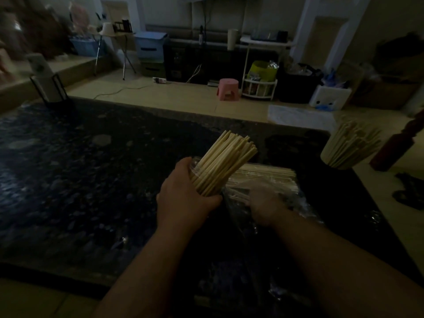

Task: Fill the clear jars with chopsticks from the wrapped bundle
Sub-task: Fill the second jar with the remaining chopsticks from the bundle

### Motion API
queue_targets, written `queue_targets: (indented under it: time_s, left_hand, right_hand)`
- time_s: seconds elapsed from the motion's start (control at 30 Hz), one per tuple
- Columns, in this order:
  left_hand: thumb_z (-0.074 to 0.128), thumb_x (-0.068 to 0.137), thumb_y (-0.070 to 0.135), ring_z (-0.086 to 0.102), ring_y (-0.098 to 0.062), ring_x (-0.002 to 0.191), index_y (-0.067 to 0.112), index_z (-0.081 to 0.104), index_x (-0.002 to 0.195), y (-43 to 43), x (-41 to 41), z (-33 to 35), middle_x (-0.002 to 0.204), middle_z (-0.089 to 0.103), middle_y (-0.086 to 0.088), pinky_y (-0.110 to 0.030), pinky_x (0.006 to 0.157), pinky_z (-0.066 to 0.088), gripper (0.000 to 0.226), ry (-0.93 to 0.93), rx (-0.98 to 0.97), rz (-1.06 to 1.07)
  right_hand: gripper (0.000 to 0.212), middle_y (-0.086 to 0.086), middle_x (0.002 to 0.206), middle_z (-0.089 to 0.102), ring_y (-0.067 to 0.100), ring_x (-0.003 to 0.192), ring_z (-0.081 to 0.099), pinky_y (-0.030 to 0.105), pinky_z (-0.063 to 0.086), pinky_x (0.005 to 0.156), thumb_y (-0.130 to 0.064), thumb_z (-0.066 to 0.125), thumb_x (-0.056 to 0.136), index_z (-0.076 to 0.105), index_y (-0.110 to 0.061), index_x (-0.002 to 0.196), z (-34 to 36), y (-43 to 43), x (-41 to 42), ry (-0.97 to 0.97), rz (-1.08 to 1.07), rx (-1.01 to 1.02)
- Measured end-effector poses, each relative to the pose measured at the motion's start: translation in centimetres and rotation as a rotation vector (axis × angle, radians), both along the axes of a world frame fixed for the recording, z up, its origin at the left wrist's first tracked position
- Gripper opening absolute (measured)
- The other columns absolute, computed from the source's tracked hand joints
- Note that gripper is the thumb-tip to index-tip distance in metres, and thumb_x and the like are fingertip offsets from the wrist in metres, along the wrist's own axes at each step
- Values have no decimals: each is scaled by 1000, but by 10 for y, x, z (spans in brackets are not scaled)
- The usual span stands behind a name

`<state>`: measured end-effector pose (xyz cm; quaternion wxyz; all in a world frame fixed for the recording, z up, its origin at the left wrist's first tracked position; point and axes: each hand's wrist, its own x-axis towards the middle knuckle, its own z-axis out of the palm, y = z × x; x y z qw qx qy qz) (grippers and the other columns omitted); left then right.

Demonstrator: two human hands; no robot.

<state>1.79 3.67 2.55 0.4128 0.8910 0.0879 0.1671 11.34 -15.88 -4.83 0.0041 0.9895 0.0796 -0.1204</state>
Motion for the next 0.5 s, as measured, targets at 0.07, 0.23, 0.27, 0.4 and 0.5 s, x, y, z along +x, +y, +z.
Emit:
queue_targets:
  time_s: [0.07,0.23,0.27,0.4,0.5]
  left_hand:
    - [86,53,40,56,-16,101,35,39,131,0,-2,1,103,48,14,-47,90,50,91,-8,2,0]
    - [84,52,43,56,-18,102,35,37,132,1,-7,7,105,49,13,-49,90,49,93,-14,11,-15]
    - [84,52,43,55,-17,102,36,37,132,1,-9,8,104,49,14,-49,91,49,92,-11,16,-16]
    - [87,54,39,55,-15,101,36,40,129,1,-17,13,103,47,16,-48,91,49,89,-13,15,-20]
    - [88,55,41,52,-13,101,33,39,132,-3,-23,19,105,45,16,-49,92,49,91,-8,26,-27]
  right_hand:
    - [40,17,136,49,34,123,49,43,41,103,-25,44,98,43,-7,135,-3,1,-9,-72,40,-77]
    - [24,10,121,61,28,110,59,37,48,92,-24,51,95,62,-14,114,0,2,-32,-105,-49,-30]
    - [27,10,125,57,28,114,56,36,46,95,-28,54,94,60,-15,117,2,1,-38,-107,-49,-21]
    - [41,7,142,40,26,128,44,34,34,105,-37,43,99,42,-19,136,11,-6,-68,-125,-36,76]
    - [40,6,139,48,28,124,51,40,42,101,-33,42,99,38,-22,137,23,-5,-87,-81,-11,70]
